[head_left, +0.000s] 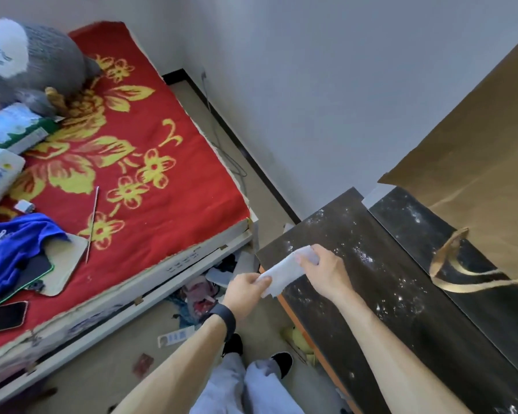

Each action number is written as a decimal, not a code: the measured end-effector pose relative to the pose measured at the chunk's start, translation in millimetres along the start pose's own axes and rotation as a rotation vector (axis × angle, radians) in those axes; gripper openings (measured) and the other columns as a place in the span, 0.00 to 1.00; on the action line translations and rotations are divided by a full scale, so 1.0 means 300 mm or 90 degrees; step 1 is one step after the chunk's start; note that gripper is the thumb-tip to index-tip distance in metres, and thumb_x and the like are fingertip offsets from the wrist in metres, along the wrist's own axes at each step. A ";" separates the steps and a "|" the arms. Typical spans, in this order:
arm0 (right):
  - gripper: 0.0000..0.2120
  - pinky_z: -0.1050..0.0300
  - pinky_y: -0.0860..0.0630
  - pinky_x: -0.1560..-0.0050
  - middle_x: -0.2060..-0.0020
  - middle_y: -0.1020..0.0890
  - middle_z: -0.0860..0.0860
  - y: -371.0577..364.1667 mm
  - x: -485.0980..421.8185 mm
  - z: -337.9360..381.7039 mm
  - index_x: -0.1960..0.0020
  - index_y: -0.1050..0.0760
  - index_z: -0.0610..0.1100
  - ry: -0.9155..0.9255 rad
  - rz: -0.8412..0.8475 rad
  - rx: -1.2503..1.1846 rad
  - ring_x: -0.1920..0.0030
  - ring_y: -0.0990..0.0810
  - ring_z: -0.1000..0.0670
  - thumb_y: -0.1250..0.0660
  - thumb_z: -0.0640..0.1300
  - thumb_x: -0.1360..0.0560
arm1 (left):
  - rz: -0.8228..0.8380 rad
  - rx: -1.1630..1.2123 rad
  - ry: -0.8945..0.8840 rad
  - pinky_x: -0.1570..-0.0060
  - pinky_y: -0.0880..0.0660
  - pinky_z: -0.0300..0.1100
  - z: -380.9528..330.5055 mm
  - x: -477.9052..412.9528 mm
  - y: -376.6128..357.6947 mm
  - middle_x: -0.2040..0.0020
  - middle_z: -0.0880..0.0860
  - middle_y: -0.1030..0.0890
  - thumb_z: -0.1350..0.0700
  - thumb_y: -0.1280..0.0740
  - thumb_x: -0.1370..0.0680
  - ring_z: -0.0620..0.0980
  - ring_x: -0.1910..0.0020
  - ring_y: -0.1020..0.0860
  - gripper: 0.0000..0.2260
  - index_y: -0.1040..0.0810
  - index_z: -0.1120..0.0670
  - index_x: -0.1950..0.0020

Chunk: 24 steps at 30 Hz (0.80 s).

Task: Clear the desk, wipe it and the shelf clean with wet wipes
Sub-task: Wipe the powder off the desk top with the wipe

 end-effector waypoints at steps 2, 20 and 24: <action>0.16 0.53 0.25 0.44 0.42 0.20 0.47 -0.015 -0.097 0.036 0.36 0.27 0.46 0.048 -0.012 0.002 0.44 0.22 0.46 0.36 0.52 0.20 | -0.043 0.077 0.027 0.59 0.26 0.44 0.016 -0.041 -0.012 0.57 0.51 0.18 0.49 0.37 0.20 0.49 0.61 0.22 0.11 0.18 0.54 0.49; 0.31 0.43 0.49 0.23 0.20 0.50 0.42 -0.497 -0.163 0.060 0.20 0.50 0.38 0.161 -0.097 0.288 0.19 0.53 0.45 0.55 0.55 0.16 | 0.023 -0.677 -0.352 0.34 0.28 0.59 0.156 -0.281 0.065 0.20 0.52 0.45 0.47 0.29 0.28 0.51 0.22 0.41 0.43 0.47 0.54 0.19; 0.32 0.41 0.43 0.24 0.20 0.49 0.42 -0.383 -0.118 -0.137 0.20 0.49 0.38 0.077 -0.136 0.303 0.20 0.51 0.46 0.53 0.56 0.17 | 0.025 -0.723 -0.461 0.27 0.38 0.59 0.116 -0.288 0.058 0.19 0.52 0.47 0.54 0.34 0.26 0.53 0.21 0.44 0.38 0.47 0.55 0.19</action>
Point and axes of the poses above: each hand's wrist, its own x-axis away from the middle knuckle, its own y-axis out of the back of the hand, z = x × y, the point moved 6 cm from there along -x, towards the middle knuckle
